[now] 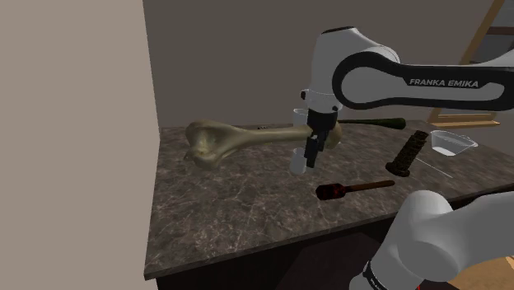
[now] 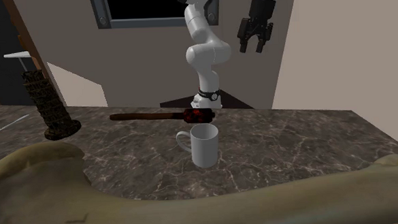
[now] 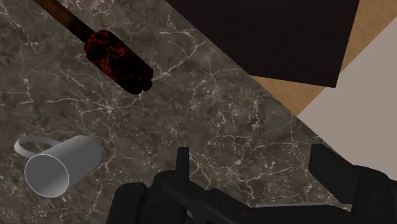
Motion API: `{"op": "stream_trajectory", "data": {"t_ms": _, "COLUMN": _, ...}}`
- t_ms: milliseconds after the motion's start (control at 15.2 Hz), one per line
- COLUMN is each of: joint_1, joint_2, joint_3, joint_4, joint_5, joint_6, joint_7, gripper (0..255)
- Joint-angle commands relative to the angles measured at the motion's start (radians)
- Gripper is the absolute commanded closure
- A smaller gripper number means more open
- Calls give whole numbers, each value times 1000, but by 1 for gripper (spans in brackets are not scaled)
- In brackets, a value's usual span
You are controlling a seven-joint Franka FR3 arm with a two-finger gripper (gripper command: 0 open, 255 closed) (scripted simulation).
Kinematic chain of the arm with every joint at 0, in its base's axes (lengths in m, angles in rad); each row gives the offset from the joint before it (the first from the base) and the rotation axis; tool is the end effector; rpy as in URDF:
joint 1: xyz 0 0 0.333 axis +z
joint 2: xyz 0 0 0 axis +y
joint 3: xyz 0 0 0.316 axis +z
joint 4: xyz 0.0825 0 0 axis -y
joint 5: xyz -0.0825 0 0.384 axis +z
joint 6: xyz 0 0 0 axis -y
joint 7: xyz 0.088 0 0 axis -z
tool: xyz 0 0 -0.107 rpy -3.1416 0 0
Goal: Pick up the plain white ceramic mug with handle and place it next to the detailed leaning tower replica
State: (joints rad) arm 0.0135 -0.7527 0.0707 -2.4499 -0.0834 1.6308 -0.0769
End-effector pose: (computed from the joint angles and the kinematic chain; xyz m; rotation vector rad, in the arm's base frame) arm 0.3158 0.0222 0.5410 3.0006 0.2228 -0.1034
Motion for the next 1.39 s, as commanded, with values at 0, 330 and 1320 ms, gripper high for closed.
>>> {"op": "stream_trajectory", "data": {"t_ms": 0, "joint_1": 0, "joint_2": 0, "joint_3": 0, "joint_4": 0, "joint_5": 0, "joint_6": 0, "joint_7": 0, "gripper": 0}}
{"op": "stream_trajectory", "data": {"t_ms": 330, "joint_1": -60, "joint_2": 158, "joint_3": -66, "joint_4": 39, "joint_5": -27, "joint_6": 103, "joint_7": -4, "gripper": 0}}
{"op": "stream_trajectory", "data": {"t_ms": 1320, "joint_1": -195, "joint_2": 673, "joint_3": -250, "joint_4": 299, "joint_5": -2, "joint_6": 303, "joint_7": -45, "gripper": 0}}
